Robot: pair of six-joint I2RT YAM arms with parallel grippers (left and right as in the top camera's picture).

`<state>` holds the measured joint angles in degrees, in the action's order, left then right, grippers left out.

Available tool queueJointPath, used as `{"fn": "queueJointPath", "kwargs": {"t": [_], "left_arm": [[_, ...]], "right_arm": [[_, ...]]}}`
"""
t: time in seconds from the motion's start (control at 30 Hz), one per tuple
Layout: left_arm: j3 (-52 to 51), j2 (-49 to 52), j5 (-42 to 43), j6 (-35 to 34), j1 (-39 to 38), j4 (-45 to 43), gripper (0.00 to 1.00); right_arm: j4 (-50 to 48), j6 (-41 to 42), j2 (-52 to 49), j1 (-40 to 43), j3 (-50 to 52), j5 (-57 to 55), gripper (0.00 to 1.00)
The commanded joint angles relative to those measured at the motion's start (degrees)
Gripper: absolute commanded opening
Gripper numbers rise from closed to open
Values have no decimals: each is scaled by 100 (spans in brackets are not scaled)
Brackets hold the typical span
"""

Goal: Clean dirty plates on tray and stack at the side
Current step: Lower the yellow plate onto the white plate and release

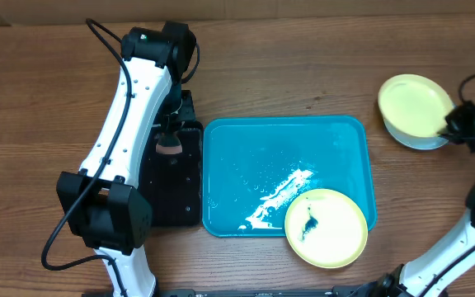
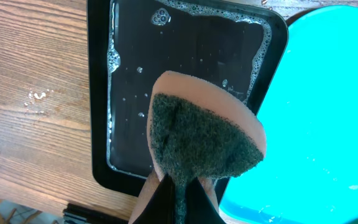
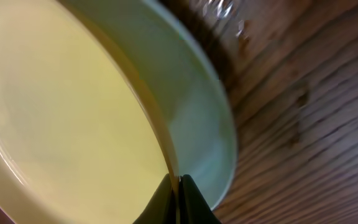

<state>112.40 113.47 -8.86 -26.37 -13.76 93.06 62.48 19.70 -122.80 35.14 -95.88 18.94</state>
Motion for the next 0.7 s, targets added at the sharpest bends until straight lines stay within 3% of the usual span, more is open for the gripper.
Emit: {"fn": "queueJointPath", "kwargs": {"t": [0.0, 0.3, 0.33, 0.37, 0.53, 0.6, 0.67], "left_arm": [[59, -199, -74, 111, 35, 7, 4], [57, -199, -72, 111, 35, 13, 4], [57, -199, -72, 111, 35, 11, 4], [57, -199, -72, 111, 35, 11, 4], [57, -199, -72, 111, 35, 11, 4], [57, -199, -72, 111, 35, 9, 4], [57, -199, -74, 111, 35, 2, 4]], "right_arm": [[-79, -20, 9, 107, 26, 175, 4], [-50, -22, 4, 120, 26, 122, 4], [-31, -22, 4, 120, 26, 105, 8], [-9, -22, 4, 120, 26, 105, 24], [109, -20, 4, 125, 26, -94, 22], [160, -70, 4, 125, 26, -197, 42], [254, -155, 7, 125, -2, -188, 48]]}}
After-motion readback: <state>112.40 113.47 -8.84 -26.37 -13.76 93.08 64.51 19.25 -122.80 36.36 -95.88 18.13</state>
